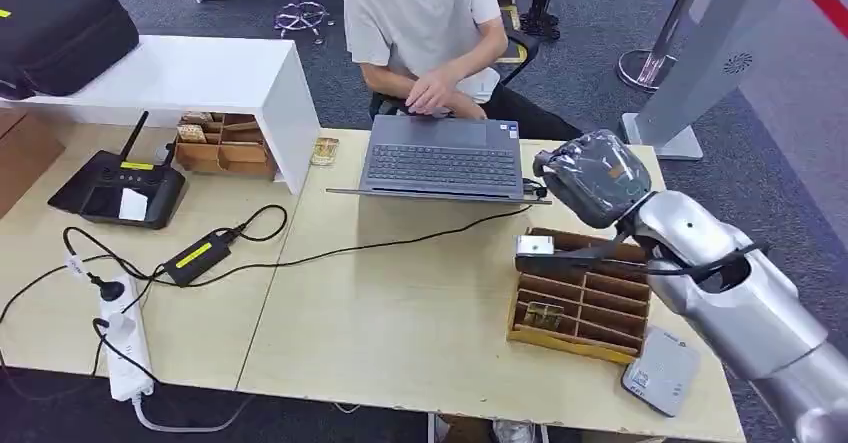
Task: Pass the card to the sensor for recognition and then transmit it.
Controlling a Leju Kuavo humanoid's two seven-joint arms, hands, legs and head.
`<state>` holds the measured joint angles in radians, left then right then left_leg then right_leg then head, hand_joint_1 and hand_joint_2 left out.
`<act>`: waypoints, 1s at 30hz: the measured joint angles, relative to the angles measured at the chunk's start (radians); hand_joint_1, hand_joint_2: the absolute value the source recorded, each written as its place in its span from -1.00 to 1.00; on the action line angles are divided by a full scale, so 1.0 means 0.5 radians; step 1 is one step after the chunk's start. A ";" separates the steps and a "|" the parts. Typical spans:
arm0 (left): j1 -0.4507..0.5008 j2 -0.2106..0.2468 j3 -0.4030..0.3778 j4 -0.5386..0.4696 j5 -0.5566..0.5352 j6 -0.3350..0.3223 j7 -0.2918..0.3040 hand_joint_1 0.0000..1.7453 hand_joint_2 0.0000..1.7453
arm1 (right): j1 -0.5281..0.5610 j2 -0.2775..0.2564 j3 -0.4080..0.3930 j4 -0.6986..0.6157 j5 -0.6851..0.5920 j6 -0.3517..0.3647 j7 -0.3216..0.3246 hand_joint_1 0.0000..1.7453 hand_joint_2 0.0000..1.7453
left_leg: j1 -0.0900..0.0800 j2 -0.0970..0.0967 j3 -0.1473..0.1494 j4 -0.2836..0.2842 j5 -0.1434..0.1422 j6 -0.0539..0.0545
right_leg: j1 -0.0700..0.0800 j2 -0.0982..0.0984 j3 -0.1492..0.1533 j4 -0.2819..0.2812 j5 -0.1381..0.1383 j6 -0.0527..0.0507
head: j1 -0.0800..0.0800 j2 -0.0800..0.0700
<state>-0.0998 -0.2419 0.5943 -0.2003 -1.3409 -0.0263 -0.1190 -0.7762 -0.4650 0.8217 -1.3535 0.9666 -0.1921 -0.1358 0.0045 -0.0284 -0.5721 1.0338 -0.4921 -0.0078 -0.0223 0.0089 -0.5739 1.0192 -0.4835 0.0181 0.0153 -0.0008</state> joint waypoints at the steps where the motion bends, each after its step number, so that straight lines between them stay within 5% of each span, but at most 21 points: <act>1: 0.001 0.000 0.000 0.000 -0.001 0.000 0.001 -1.00 1.00 | 0.048 0.002 0.008 0.015 0.011 -0.056 0.011 1.00 1.00 | 0.000 -0.001 0.000 0.000 0.000 0.000 | 0.000 -0.001 0.000 0.000 0.000 0.000 | 0.000 0.000; 8: 0.009 0.003 -0.023 0.000 -0.042 0.002 0.014 -1.00 1.00 | 0.341 -0.022 0.011 0.074 0.056 -0.260 0.038 1.00 1.00 | -0.001 -0.001 -0.001 0.000 -0.001 0.001 | 0.000 -0.001 -0.001 -0.001 0.000 0.000 | -0.001 0.000; 30: 0.006 0.005 -0.087 0.000 -0.067 -0.002 0.030 -1.00 1.00 | 0.417 -0.080 -0.118 0.137 0.111 -0.260 0.003 1.00 1.00 | -0.001 0.002 -0.001 0.000 0.000 0.001 | 0.000 0.001 -0.001 0.000 0.000 0.000 | -0.001 0.000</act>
<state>-0.0969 -0.2392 0.5508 -0.2003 -1.3745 -0.0271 -0.1041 -0.5679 -0.5051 0.7629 -1.2852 1.0224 -0.3220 -0.1343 0.0042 -0.0276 -0.5725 1.0339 -0.4924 -0.0074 -0.0225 0.0092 -0.5742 1.0193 -0.4833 0.0181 0.0149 -0.0008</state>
